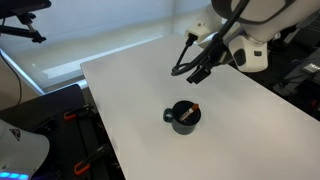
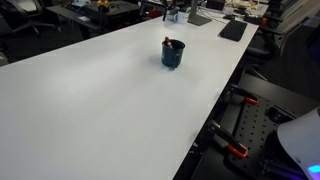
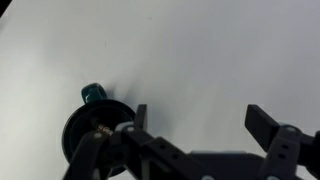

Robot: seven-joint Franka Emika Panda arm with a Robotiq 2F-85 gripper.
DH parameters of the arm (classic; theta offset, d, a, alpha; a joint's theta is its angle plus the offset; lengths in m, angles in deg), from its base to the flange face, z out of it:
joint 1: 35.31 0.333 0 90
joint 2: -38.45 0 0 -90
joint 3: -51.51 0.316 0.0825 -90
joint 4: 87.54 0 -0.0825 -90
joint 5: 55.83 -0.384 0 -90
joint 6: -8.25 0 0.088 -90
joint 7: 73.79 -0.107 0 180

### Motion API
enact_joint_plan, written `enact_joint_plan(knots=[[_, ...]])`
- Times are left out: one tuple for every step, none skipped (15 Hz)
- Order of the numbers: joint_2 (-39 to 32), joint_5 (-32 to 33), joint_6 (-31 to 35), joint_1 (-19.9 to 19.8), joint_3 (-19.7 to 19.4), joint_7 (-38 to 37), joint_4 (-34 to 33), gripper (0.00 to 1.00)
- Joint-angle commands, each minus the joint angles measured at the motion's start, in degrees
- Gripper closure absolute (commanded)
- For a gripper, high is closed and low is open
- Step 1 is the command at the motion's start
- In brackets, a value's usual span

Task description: Put the marker on the table

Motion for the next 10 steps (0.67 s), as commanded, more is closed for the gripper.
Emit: enact_joint_plan(knots=[[-0.4,0.1,-0.1,-0.1,0.1,0.0,-0.2,0.0],[-0.3,0.1,-0.1,-0.2,0.1,0.0,-0.2,0.0],[-0.3,0.1,-0.1,-0.2,0.1,0.0,-0.3,0.0],[-0.2,0.1,-0.1,-0.2,0.1,0.0,-0.4,0.0],[-0.2,0.1,-0.1,-0.2,0.1,0.0,-0.5,0.0],[-0.7,-0.3,-0.1,-0.4,0.0,-0.2,-1.1,0.0],[-1.2,-0.5,-0.4,-0.6,0.0,-0.4,-1.6,0.0],[-2.0,-1.0,-1.0,-1.2,-0.1,-0.6,-2.6,0.0],[-2.6,-1.4,-1.3,-1.7,-0.2,-0.8,-3.2,0.0],[-3.3,-1.8,-1.8,-2.4,-0.3,-0.8,-4.1,0.0]])
